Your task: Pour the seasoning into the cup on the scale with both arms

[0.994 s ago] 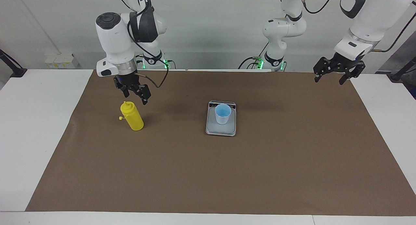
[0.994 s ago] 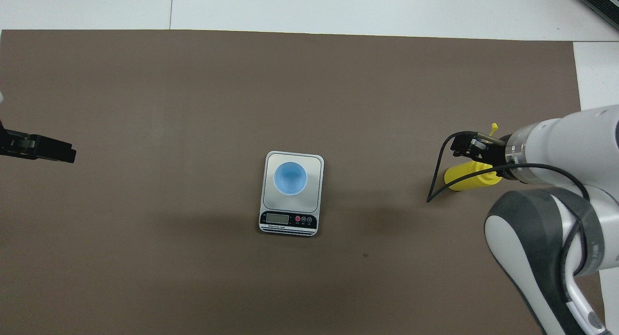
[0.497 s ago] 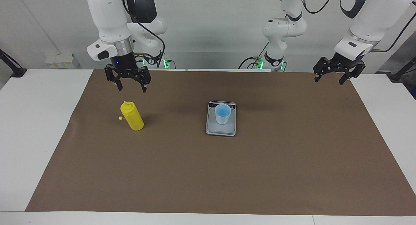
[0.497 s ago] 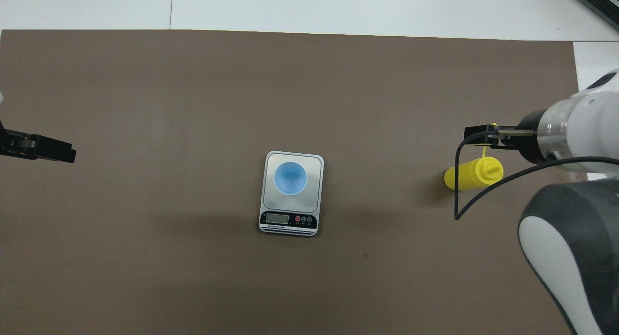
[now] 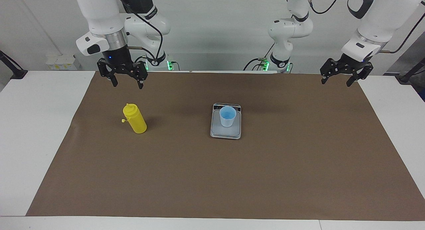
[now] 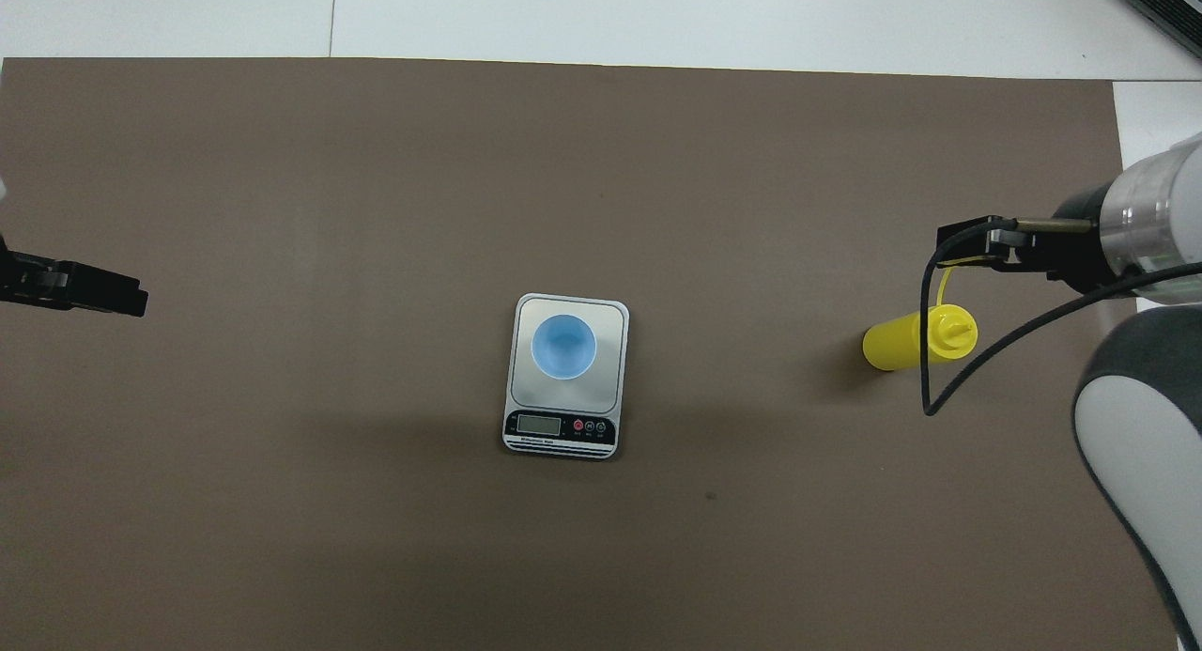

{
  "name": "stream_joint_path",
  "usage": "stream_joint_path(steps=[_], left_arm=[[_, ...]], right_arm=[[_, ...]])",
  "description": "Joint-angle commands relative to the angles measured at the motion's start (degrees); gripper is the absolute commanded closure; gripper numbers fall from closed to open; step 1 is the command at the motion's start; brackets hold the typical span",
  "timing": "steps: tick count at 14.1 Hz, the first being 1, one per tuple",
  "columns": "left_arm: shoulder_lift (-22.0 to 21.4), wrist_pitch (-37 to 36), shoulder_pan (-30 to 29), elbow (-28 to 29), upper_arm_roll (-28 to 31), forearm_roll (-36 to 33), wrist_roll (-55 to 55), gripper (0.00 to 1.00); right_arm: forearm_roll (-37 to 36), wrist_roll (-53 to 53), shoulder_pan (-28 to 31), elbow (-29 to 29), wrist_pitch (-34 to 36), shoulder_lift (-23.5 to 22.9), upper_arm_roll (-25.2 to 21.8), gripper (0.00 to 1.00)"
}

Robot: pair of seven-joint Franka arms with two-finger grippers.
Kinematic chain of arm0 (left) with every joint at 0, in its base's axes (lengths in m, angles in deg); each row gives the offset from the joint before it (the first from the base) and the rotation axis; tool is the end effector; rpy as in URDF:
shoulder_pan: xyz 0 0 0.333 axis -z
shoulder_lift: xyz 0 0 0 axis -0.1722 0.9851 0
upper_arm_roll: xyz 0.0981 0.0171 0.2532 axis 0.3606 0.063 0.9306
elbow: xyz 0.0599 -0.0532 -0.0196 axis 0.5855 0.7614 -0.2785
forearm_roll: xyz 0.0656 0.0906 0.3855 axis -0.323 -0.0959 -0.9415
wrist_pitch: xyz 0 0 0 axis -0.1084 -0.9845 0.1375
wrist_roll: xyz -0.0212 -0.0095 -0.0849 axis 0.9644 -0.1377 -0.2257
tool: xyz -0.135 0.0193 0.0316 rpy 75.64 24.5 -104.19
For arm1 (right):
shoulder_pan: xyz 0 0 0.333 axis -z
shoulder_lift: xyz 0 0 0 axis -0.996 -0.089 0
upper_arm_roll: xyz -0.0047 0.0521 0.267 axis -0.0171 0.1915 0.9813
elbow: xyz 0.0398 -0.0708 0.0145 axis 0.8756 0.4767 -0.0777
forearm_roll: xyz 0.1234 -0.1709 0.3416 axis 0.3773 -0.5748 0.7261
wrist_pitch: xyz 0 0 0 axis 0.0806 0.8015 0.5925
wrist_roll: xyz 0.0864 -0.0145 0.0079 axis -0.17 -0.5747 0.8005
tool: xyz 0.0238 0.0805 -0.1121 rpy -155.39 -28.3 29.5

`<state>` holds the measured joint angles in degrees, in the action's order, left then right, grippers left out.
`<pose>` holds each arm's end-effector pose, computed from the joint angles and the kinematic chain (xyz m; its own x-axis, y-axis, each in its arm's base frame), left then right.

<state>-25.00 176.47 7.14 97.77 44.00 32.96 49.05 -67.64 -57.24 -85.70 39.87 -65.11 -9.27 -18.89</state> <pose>0.5476 -0.0306 0.5431 0.9837 -0.1796 0.0033 -0.1796 -0.9836 0.0168 0.5676 0.0543 0.5493 0.9857 -0.1328 0.1038 -0.1343 -0.9909 0.0070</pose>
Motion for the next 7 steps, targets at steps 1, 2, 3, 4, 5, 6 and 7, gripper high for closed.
stream_joint_path(steps=[1,2,3,4,5,6,7], left_arm=[[-0.7,-0.8,-1.0,0.0,-0.5,-0.4,-1.0,0.00],[-0.6,-0.7,-0.9,0.0,-0.5,-0.4,-1.0,0.00],[-0.7,-0.8,-0.9,0.0,-0.5,-0.4,-1.0,0.00],[-0.6,-0.7,-0.9,0.0,-0.5,-0.4,-1.0,0.00],[-0.7,-0.8,-0.9,0.0,-0.5,-0.4,-1.0,0.00],[-0.6,-0.7,-0.9,0.0,-0.5,-0.4,-1.0,0.00],[-0.6,-0.7,-0.9,0.0,-0.5,-0.4,-1.0,0.00]], right_arm=[[0.7,1.7,2.7,-2.2,3.9,-0.6,0.0,0.00],[0.7,1.7,2.9,-1.4,5.1,-0.2,0.0,0.00],[0.7,1.7,3.0,-1.1,6.4,0.2,0.1,0.00],[0.8,1.7,2.9,-0.6,6.7,0.4,0.1,0.00],[0.8,1.7,2.5,0.7,6.7,1.2,0.1,0.00],[0.8,1.6,2.3,1.7,6.7,1.8,0.2,0.00],[0.8,1.6,2.2,2.2,6.7,2.0,0.4,0.00]])
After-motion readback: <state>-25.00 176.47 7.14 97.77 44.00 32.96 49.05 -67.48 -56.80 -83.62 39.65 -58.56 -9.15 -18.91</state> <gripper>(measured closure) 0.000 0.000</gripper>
